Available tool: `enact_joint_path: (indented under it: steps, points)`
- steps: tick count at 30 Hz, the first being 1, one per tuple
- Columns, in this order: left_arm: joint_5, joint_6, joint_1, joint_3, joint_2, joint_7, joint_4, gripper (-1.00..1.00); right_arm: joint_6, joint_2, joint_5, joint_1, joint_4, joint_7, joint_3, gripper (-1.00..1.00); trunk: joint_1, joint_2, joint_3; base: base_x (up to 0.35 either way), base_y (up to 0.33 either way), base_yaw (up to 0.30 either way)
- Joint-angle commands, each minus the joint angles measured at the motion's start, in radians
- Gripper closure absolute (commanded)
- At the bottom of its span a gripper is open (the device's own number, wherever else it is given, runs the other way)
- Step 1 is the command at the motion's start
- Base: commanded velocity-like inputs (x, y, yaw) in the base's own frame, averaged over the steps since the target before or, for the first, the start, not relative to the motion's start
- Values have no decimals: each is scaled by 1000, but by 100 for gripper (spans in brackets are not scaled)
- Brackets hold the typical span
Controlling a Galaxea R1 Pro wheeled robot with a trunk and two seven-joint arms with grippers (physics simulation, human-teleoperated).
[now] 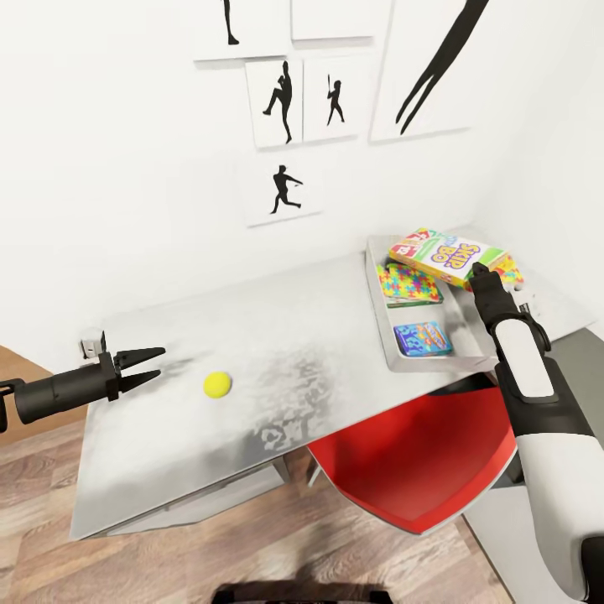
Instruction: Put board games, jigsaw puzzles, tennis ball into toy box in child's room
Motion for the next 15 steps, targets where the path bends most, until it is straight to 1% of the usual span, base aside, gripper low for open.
enact_joint_path:
  steps: [1,15]
  points:
    - [-9,3,-1,1,0,-10,0,-100,4,0,-4,-1,-2,-5,0,100,1,-2,-2,0,0,0]
    - [-9,3,-1,0,0,-10,0,-100,4,0,-4,-1,-1,-6,0,100,1,-2,-5,0,0,0]
